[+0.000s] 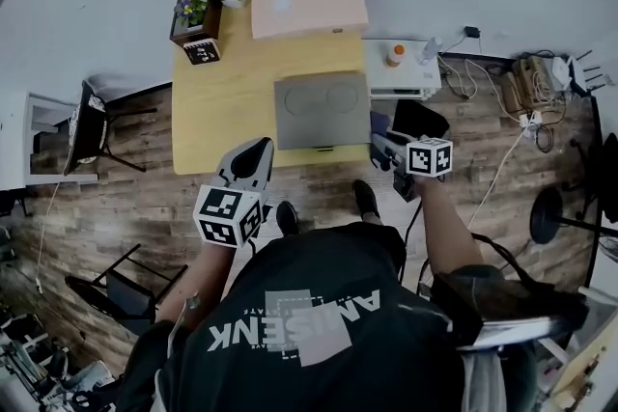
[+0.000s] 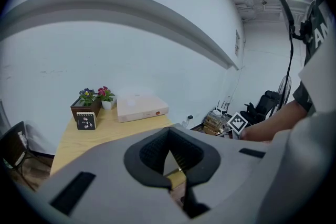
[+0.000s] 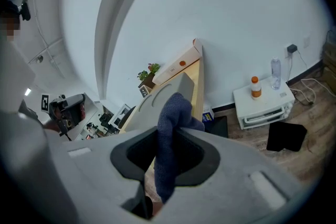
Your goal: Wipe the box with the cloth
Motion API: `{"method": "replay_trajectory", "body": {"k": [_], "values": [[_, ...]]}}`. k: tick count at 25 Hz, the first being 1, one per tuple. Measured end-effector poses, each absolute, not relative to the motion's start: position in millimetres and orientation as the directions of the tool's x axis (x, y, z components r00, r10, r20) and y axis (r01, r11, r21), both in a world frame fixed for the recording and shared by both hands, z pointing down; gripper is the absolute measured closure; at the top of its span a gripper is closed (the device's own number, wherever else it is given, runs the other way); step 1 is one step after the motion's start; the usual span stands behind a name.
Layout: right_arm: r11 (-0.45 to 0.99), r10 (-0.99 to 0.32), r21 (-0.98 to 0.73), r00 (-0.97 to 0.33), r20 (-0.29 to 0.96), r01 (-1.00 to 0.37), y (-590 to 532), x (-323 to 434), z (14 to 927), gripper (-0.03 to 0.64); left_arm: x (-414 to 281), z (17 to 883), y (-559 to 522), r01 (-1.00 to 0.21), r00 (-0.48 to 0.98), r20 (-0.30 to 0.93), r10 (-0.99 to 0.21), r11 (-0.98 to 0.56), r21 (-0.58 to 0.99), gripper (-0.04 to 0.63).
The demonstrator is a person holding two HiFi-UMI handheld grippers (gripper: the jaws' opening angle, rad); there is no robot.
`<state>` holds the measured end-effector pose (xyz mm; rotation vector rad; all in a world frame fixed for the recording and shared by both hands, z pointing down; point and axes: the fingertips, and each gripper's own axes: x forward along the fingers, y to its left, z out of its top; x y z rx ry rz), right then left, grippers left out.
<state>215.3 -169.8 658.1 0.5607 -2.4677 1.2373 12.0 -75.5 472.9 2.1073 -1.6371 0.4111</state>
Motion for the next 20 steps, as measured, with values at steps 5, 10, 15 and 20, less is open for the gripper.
{"method": "replay_trajectory", "body": {"k": [5, 10, 15, 20], "values": [[0.515, -0.248, -0.691, -0.86, 0.447, -0.508, -158.3, 218.5, 656.5, 0.546, 13.9, 474.2, -71.5, -0.955, 0.295, 0.479, -0.827, -0.259, 0.142, 0.595], [0.517, -0.246, -0.671, -0.843, 0.478, -0.531, -141.5, 219.9, 657.5, 0.546, 10.0, 477.0, -75.5, -0.942, 0.336, 0.475, -0.813, -0.299, 0.153, 0.595], [0.476, -0.302, -0.674, -0.825, 0.478, -0.564, -123.2, 223.9, 651.9, 0.546, 9.2, 477.6, -79.7, -0.908, 0.417, 0.46, -0.784, -0.378, 0.179, 0.595], [0.415, -0.396, -0.638, -0.76, 0.515, -0.649, -107.5, 234.2, 649.8, 0.546, -5.2, 471.8, -85.7, -0.89, 0.455, 0.436, -0.777, -0.417, 0.185, 0.595]]}}
